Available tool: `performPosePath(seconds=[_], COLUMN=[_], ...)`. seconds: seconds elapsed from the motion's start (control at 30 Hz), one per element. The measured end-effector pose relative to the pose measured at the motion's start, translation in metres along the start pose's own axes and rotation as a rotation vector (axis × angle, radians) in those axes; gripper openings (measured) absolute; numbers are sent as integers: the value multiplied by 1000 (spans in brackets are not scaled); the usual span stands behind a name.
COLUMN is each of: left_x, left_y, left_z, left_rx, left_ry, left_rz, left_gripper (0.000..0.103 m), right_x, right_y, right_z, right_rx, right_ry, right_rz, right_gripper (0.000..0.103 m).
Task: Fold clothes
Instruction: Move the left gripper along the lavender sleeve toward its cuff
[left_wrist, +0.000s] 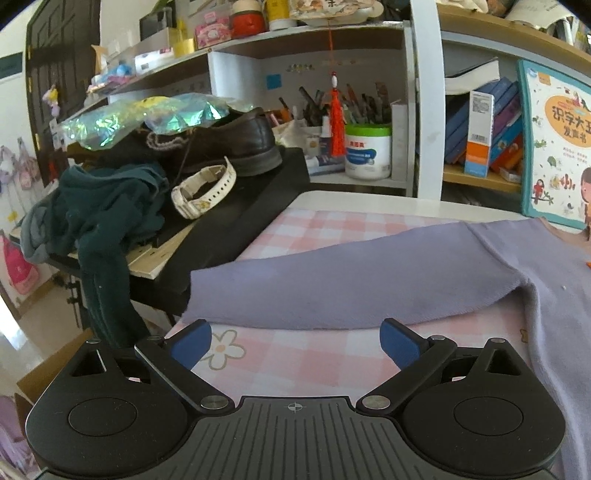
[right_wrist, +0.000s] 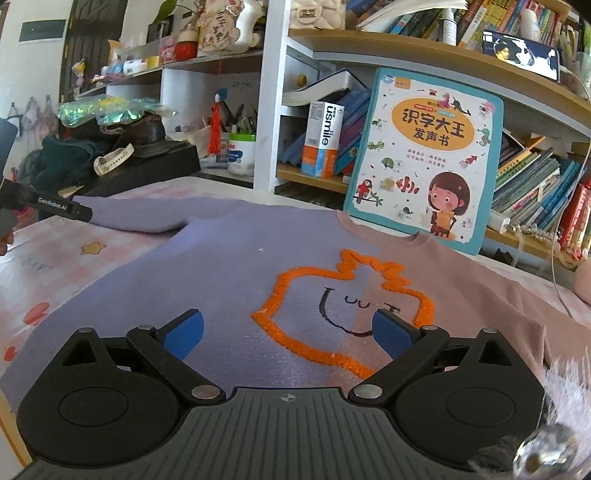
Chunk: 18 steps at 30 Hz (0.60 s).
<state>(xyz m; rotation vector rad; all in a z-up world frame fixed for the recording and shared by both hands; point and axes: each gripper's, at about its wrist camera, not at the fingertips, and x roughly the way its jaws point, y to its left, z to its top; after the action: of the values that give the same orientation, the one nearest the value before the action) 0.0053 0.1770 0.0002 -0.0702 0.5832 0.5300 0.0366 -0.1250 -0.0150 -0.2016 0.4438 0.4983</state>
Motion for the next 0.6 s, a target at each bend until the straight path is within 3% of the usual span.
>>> performPosePath(seconds=[0.6], left_x=[21], left_y=[22], left_z=[-4], left_rx=[-71], left_ry=[61], left_rz=[33], left_gripper=[100], right_x=[1], right_y=[-2], right_z=[0], right_rx=[13], right_ry=[13], right_rz=[12], right_gripper=[99])
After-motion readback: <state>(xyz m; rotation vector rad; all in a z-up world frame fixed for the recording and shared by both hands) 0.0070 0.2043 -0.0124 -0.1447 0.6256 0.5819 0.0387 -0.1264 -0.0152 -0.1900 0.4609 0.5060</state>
